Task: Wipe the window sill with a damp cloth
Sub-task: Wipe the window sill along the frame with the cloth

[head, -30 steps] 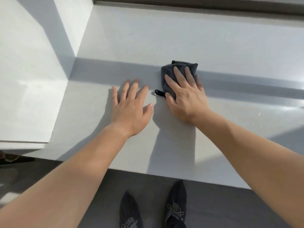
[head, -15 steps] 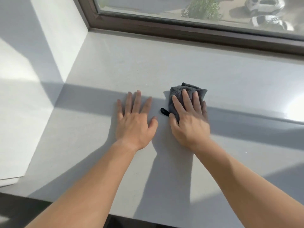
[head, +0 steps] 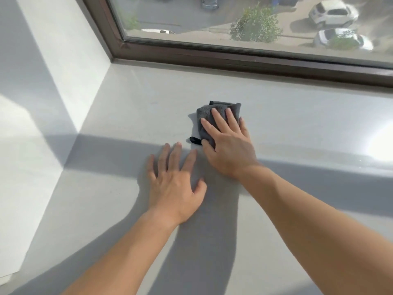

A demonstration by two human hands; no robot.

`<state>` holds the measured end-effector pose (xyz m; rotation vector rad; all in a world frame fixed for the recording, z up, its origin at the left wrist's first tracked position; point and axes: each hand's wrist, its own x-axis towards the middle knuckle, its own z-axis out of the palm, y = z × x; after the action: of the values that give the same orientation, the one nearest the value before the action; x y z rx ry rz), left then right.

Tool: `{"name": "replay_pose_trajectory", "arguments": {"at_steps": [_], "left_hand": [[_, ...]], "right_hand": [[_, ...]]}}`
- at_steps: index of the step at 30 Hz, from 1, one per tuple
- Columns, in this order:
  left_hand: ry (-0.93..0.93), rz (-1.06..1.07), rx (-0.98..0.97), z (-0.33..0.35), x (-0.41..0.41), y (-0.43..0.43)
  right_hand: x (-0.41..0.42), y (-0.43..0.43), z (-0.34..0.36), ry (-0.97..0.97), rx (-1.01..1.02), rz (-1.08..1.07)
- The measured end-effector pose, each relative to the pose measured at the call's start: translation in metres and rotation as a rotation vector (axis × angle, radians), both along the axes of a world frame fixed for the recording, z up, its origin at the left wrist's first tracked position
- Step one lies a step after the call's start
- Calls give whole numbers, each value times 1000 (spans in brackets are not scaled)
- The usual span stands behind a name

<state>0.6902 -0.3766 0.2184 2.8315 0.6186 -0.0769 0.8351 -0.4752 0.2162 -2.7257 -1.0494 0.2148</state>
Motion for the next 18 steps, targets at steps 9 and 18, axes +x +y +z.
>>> {"name": "replay_pose_trajectory", "arguments": {"at_steps": [9, 18], "left_hand": [[5, -118, 10, -6, 45, 38], [30, -132, 73, -9, 48, 39]], "right_hand": [[80, -50, 5, 72, -97, -518], [79, 48, 6, 32, -50, -65]]}}
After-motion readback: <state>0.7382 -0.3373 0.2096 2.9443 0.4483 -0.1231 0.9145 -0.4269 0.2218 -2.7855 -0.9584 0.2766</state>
